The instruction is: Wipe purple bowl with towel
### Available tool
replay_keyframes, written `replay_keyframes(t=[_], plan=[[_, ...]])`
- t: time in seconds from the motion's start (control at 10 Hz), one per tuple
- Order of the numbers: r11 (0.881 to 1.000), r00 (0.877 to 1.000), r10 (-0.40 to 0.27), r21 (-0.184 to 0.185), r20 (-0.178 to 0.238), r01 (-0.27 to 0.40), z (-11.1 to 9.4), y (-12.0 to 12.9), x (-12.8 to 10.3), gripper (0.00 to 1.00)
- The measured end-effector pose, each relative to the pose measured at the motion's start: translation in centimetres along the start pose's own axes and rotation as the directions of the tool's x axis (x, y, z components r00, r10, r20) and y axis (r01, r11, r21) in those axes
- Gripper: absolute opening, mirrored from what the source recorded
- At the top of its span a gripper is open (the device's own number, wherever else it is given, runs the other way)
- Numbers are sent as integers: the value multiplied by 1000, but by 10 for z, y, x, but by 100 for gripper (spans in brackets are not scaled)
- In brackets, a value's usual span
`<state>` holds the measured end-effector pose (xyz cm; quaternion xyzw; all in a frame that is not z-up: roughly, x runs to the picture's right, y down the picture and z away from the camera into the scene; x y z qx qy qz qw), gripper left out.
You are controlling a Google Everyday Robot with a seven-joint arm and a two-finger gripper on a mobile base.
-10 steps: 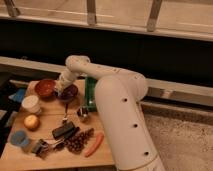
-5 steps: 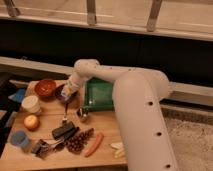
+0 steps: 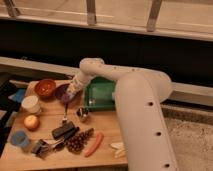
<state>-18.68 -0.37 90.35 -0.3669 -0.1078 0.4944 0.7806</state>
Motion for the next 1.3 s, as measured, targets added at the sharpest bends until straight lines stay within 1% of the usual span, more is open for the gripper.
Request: replay_keyframes(t=[0.1, 0.3, 0.4, 0.5, 0.6, 0.7, 0.9, 1.1, 1.2, 1.3], plan=[[1000, 1000, -22, -7, 1, 22, 11, 4, -18, 14], [998, 999, -52, -23, 5, 52, 28, 19, -41, 14], [998, 998, -61, -31, 6, 61, 35, 26, -48, 14], [998, 998, -61, -33, 6, 62, 37, 30, -48, 14], [998, 998, -57, -36, 3, 57, 38, 34, -45, 14], [998, 999, -50, -38, -2, 50, 35, 39, -37, 14], [999, 999, -31, -29, -24, 30, 23, 39, -12, 14], [1000, 999, 4, 1, -49, -4, 7, 28, 15, 14], [1000, 999, 18, 11, -46, -17, 1, 22, 19, 14], [1000, 999, 19, 13, -47, -19, 1, 20, 19, 14]])
